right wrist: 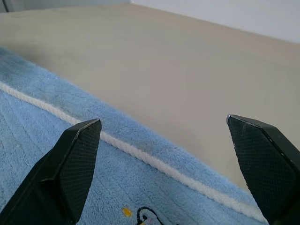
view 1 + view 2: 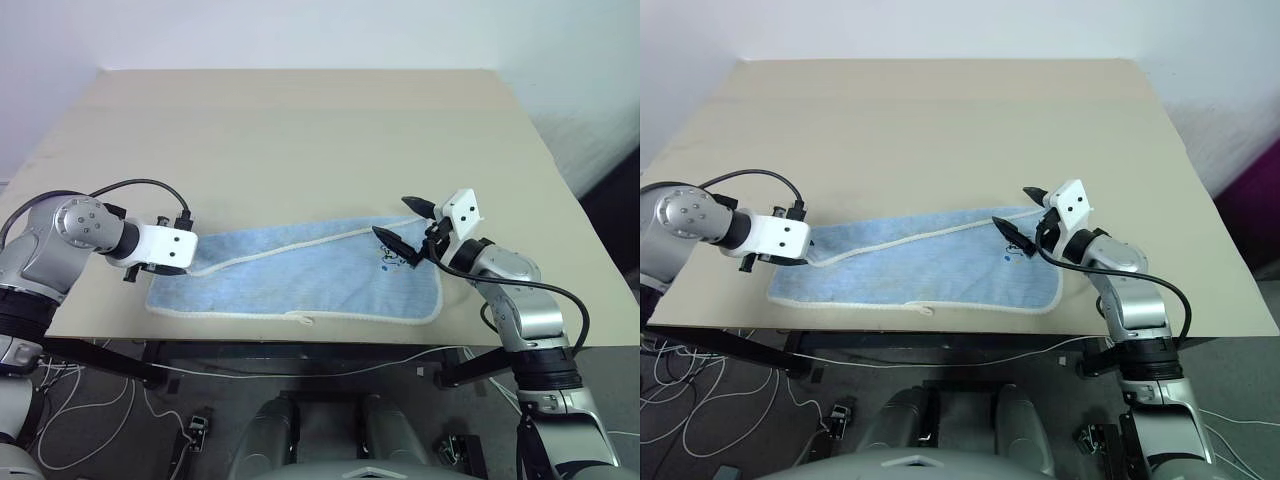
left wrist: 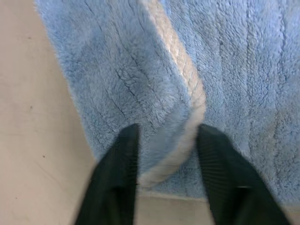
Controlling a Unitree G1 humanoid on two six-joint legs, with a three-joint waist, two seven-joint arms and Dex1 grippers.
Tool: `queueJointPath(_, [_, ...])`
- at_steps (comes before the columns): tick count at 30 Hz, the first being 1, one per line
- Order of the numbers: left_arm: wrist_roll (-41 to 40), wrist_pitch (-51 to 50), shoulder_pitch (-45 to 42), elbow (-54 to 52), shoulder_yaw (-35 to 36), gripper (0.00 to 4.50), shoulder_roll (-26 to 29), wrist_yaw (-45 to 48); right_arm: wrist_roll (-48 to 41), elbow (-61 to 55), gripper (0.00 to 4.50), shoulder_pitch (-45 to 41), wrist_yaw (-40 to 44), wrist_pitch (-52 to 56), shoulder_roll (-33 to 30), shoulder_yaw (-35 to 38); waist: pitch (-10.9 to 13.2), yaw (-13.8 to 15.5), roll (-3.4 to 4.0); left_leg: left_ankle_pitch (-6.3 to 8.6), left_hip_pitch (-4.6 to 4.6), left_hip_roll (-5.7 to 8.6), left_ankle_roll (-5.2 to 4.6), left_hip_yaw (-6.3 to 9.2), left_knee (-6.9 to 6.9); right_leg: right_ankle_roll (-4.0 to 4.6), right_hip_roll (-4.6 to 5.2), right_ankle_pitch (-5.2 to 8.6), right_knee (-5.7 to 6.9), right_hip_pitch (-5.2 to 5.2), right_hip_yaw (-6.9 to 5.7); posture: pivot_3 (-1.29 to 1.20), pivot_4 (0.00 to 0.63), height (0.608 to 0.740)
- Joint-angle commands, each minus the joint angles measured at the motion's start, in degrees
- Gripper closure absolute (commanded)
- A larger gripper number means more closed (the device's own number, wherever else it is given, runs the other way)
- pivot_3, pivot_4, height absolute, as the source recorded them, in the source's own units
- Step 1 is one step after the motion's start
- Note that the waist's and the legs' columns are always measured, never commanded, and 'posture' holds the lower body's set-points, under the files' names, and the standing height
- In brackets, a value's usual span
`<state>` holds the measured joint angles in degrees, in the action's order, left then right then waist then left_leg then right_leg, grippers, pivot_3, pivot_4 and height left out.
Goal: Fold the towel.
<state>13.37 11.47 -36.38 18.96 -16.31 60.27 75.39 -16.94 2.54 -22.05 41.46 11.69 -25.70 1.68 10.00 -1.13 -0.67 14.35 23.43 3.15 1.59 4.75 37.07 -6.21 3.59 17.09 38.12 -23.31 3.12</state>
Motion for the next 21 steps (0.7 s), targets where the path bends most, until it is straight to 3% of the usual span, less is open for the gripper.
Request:
queueJointPath(1, [-1.1, -0.6, 0.5, -1.5, 2.0, 4.07, 0.7, -0.1, -0.1, -0.8, 0.00, -1.0, -0.1, -1.1, 0.3, 0.4, 0.0, 0.0, 0.00, 0.00, 0.00, 0.00, 0.00, 0.00, 0.00, 0.00, 0.00, 0.00, 0.00, 0.00, 0.00, 0.00, 0.150, 0.740])
queueJointPath(2, [-1.1, -0.7, 0.6, -1.6, 2.0, 4.43, 0.7, -0.2, -0.1, -0.7, 0.00, -1.0, -0.2, -1.1, 0.3, 0.4, 0.0, 0.0, 0.00, 0.00, 0.00, 0.00, 0.00, 0.00, 0.00, 0.00, 0.00, 0.00, 0.00, 0.00, 0.00, 0.00, 0.150, 0.740])
queueJointPath(3, [-1.2, -0.7, 0.8, -1.6, 2.0, 4.47, 0.7, -0.2, 0.0, -0.7, 0.00, -1.0, -0.2, -1.1, 0.3, 0.4, 0.0, 0.0, 0.00, 0.00, 0.00, 0.00, 0.00, 0.00, 0.00, 0.00, 0.00, 0.00, 0.00, 0.00, 0.00, 0.00, 0.150, 0.740])
queueJointPath(12, [-1.7, -0.4, 1.5, -1.8, 2.5, 4.47, 1.2, -0.5, 0.1, -1.1, 0.00, -0.6, -0.7, -1.2, 0.1, 0.7, 0.0, 0.0, 0.00, 0.00, 0.00, 0.00, 0.00, 0.00, 0.01, 0.00, 0.00, 0.00, 0.01, 0.00, 0.00, 0.00, 0.150, 0.740])
queueJointPath(21, [-10.8, -2.8, 0.1, -2.4, 10.4, 4.47, 0.3, -2.0, 0.9, -0.5, 0.00, -0.4, -0.1, -2.5, -1.8, 1.4, 0.0, 0.0, 0.00, 0.00, 0.00, 0.00, 0.00, 0.00, 0.02, 0.00, 0.01, 0.00, 0.01, 0.00, 0.00, 0.00, 0.150, 0.740])
